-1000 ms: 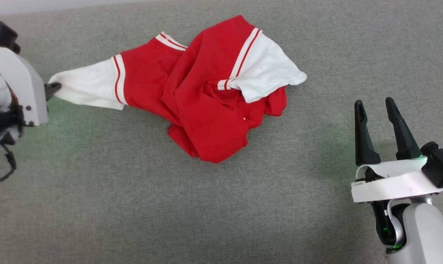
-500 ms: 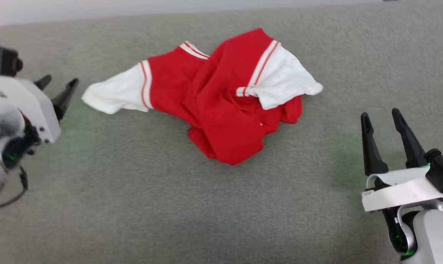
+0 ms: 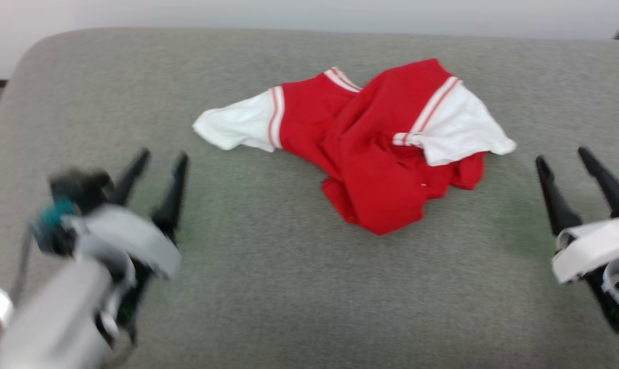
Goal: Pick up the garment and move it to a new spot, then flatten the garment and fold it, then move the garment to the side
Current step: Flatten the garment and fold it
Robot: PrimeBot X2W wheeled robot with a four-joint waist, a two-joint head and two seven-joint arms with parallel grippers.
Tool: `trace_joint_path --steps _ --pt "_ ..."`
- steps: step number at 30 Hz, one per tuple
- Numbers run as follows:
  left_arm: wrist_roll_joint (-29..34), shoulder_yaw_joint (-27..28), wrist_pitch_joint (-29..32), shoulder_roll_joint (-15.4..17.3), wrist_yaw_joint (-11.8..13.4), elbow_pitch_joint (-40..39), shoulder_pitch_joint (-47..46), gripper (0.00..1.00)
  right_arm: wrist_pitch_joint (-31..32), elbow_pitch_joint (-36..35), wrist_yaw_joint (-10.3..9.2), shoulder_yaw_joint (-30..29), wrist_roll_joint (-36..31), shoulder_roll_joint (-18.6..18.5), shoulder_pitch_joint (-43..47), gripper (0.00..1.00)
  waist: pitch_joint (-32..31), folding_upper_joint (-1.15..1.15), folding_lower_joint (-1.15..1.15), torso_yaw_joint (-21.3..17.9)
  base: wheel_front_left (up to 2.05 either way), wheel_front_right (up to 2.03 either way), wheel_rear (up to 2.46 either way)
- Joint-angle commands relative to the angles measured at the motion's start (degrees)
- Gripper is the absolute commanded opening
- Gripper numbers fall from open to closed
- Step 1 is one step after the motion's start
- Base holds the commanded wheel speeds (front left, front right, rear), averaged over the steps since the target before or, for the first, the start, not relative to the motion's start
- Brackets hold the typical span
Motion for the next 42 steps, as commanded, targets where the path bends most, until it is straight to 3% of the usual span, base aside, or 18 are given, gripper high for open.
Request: trace_joint_path --steps 1,6,12,19,24,31,36,37,38,42 --pt "3.5 2.9 0.1 -1.1 1.2 -2.4 3.7 1.00 1.9 -0.3 -0.08 0.9 1.1 -0.9 -1.5 1.00 0.5 0.00 0.00 2.6 0.00 0.00 0.00" --pt "14.8 14.9 0.0 -8.1 3.7 -11.7 15.8 1.00 13.1 1.0 -0.08 4.9 4.9 -6.9 -7.0 1.00 1.7 0.00 0.00 5.2 0.00 0.00 0.00" --pt "24.6 20.1 0.0 -13.8 1.4 -15.9 21.5 1.00 27.2 5.4 -0.08 10.6 11.5 -13.8 -15.8 1.00 4.4 0.00 0.00 8.6 0.00 0.00 0.00" --pt "31.1 22.9 0.0 -18.8 -2.5 -17.1 22.3 1.00 46.1 11.6 -0.08 15.9 19.8 -19.0 -28.4 1.00 9.8 0.00 0.00 11.9 0.00 0.00 0.00" --pt "34.2 24.7 0.0 -21.9 -5.4 -17.0 20.9 1.00 55.2 15.5 -0.08 17.9 20.0 -19.2 -36.7 1.00 13.7 0.00 0.00 13.4 0.00 0.00 0.00" --pt "36.8 27.4 0.0 -24.5 -8.2 -16.8 19.7 1.00 58.0 18.4 -0.08 20.7 18.0 -17.7 -42.7 1.00 16.4 0.00 0.00 13.8 0.00 0.00 0.00" --pt "38.2 28.9 0.0 -25.5 -10.2 -16.8 18.3 1.00 61.4 19.7 -0.07 25.9 17.7 -16.7 -43.0 1.00 17.1 0.00 0.00 13.5 0.00 0.00 0.00" --pt "38.7 29.0 0.0 -25.3 -10.5 -16.9 17.9 1.00 61.3 19.6 -0.06 26.6 18.1 -16.5 -43.0 0.29 17.1 0.00 0.00 13.3 0.00 0.00 0.00" --pt "38.8 29.2 0.0 -25.0 -10.8 -16.9 17.5 1.00 61.0 19.6 -0.06 27.0 18.4 -16.4 -43.1 0.00 17.2 0.00 0.00 13.0 0.00 0.00 0.00" --pt "39.8 28.5 0.1 -21.6 -11.8 -16.8 13.5 1.00 61.9 19.7 -0.07 29.0 19.3 -16.9 -43.9 0.00 17.5 0.00 0.00 11.8 0.00 0.00 0.00"
